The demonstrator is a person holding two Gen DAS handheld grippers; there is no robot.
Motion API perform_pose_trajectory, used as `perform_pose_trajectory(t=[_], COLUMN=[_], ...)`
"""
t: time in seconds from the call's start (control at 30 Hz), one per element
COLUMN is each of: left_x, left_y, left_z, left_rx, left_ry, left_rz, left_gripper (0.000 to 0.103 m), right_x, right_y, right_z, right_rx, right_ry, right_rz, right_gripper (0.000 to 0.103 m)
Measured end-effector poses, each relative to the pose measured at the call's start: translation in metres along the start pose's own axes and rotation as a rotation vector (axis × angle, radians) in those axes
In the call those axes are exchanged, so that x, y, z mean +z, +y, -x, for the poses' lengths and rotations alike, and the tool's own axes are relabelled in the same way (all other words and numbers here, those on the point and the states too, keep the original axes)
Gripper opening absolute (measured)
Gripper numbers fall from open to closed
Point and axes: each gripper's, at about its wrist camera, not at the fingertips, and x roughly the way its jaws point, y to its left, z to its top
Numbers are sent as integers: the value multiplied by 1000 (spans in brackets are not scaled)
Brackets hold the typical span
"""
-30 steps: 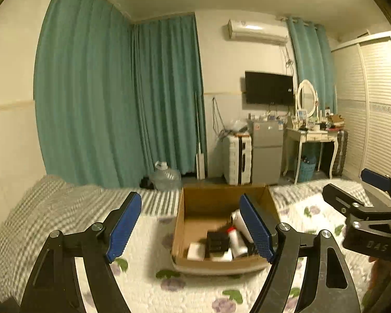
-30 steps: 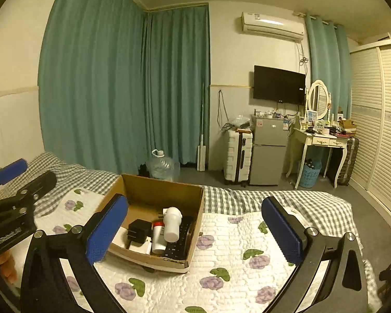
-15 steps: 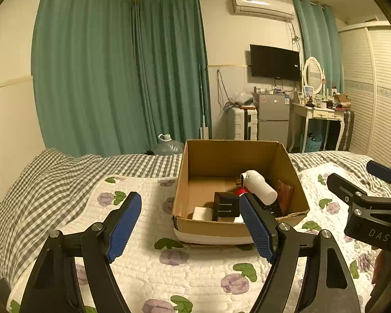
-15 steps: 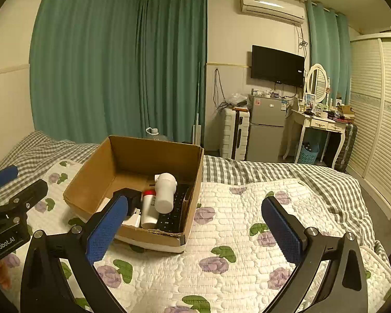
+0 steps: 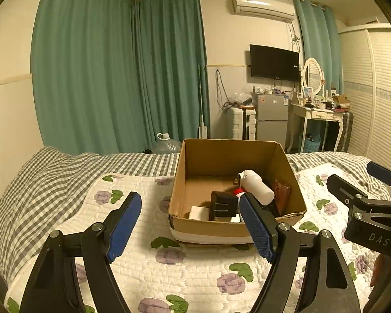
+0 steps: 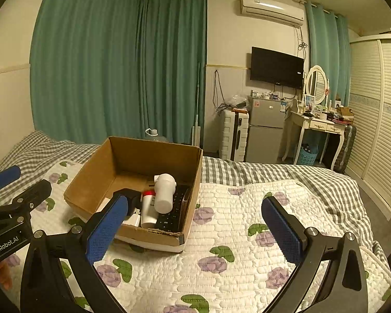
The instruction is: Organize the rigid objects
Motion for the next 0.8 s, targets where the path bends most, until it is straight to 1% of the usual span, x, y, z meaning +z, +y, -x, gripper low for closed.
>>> perform_pose_trajectory(t=[0.8], left_x=[-1], left_y=[-5], left_z=[-1], left_rx=[-13], left_ry=[15], left_rz=[-5], left_gripper=[80], right_x=[1], right_y=[1], right_z=[-3], right_rx=[-10], right_ry=[10], right_rz=[-10], right_gripper=[103])
